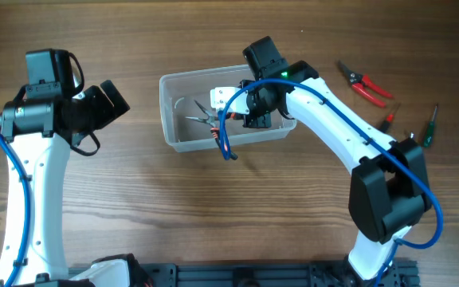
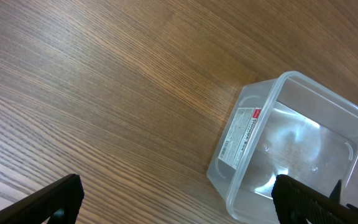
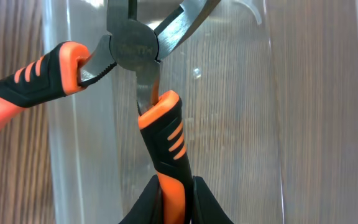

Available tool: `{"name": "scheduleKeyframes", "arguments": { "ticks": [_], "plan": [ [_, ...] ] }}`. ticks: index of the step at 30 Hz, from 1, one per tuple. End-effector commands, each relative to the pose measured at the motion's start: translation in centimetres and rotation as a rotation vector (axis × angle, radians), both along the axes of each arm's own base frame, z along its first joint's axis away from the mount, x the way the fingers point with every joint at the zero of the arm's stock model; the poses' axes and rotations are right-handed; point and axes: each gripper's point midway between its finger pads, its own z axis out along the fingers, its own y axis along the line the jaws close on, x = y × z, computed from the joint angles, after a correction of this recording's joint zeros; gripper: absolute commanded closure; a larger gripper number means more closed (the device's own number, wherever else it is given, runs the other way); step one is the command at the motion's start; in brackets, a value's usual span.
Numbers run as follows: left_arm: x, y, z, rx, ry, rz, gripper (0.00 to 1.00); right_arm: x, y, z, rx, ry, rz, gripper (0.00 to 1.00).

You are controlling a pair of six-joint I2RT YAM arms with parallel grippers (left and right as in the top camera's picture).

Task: Pack container
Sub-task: 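Lift the pliers with the right gripper and carry them over the container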

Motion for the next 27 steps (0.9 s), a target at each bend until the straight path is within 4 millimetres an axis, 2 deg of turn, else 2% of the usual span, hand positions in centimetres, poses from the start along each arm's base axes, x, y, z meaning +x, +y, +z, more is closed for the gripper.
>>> {"name": "scheduleKeyframes", "arguments": {
  "ticks": [1, 8, 11, 13, 17, 22, 27],
  "plan": [
    [0.0, 0.0, 0.8, -0.011, -0.026, 0.016, 0.0, 1.2, 1.4, 5.9, 0.108, -0.076, -0.053, 0.96],
    [-0.1, 0.0, 0.8, -0.012, -0.025, 0.016, 0.0, 4.2, 2.4, 11.8, 0.185, -0.182, -0.149, 0.96],
    [-0.1, 0.0, 0.8, -0.012, -0.025, 0.016, 0.0, 5.9, 1.7, 12.8, 0.16, -0.259, -0.208, 0.96],
    [-0.1, 0.0, 0.8, -0.012, -0.025, 0.016, 0.0, 7.0, 0.9, 12.1, 0.103, -0.303, -0.221, 0.96],
    [-0.1, 0.0, 0.8, -0.012, -0.025, 0.016, 0.0, 7.3, 0.6, 9.0, 0.008, -0.312, -0.105, 0.96],
    [-0.5, 0.0, 0.6, -0.014, -0.007, 0.016, 0.0, 7.6, 0.8, 4.0, -0.05, -0.226, -0.085, 0.96],
    [-0.5, -0.1, 0.6, -0.014, -0.004, 0.016, 0.0, 7.0, 0.7, 0.5, -0.087, -0.139, -0.072, 0.96]
  ]
}}
